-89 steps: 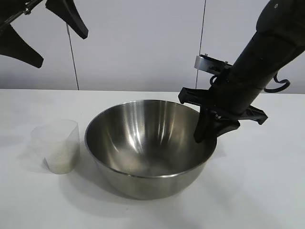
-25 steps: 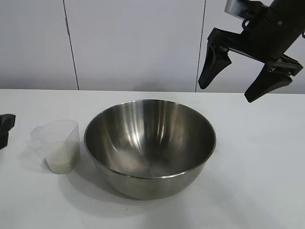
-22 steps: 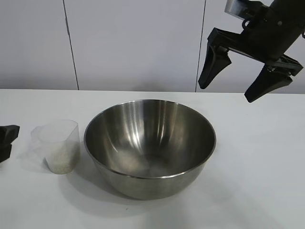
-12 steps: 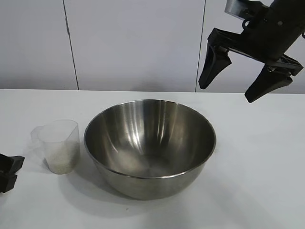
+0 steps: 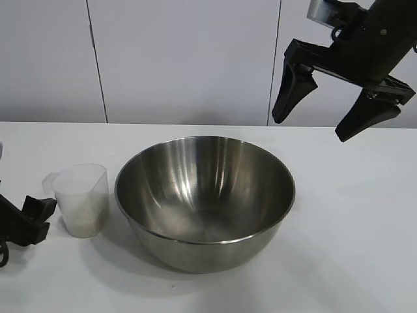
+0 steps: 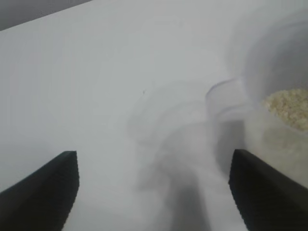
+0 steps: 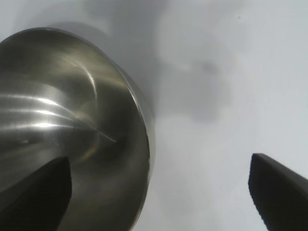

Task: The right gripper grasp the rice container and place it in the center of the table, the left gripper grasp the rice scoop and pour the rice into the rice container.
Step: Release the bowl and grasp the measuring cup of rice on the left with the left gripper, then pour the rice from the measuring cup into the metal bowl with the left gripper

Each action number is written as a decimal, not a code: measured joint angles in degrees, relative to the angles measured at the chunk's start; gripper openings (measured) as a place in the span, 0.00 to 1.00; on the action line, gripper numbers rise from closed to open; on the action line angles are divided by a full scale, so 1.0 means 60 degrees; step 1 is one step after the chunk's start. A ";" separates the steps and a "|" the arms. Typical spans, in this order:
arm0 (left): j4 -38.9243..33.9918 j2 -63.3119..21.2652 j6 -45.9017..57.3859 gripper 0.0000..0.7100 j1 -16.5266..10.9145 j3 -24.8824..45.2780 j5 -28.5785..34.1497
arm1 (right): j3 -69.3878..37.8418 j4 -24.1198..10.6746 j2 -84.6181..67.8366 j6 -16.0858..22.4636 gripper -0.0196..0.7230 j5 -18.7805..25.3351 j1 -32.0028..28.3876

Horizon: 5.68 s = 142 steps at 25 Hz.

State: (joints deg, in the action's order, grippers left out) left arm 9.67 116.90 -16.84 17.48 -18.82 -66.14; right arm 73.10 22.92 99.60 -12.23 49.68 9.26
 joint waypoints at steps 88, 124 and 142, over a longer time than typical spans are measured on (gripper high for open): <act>-0.1153 -0.4525 -0.3818 0.02 0.1322 -0.4444 0.7851 | 0.0000 -0.0307 0.0000 0.0093 0.96 -0.0017 0.0000; -0.0364 -0.2376 -1.9590 0.01 0.4136 -0.5102 0.5308 | 0.0000 -0.0859 0.0000 0.0103 0.96 -0.0020 0.0000; -0.1743 -0.2376 -2.0432 0.01 0.4136 -0.5106 0.4477 | 0.0000 -0.0901 0.0000 0.0111 0.96 -0.0020 0.0000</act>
State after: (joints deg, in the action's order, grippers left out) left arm -0.79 102.64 -139.44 42.30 -49.46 -39.28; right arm 73.10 17.51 99.60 -11.56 49.56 9.26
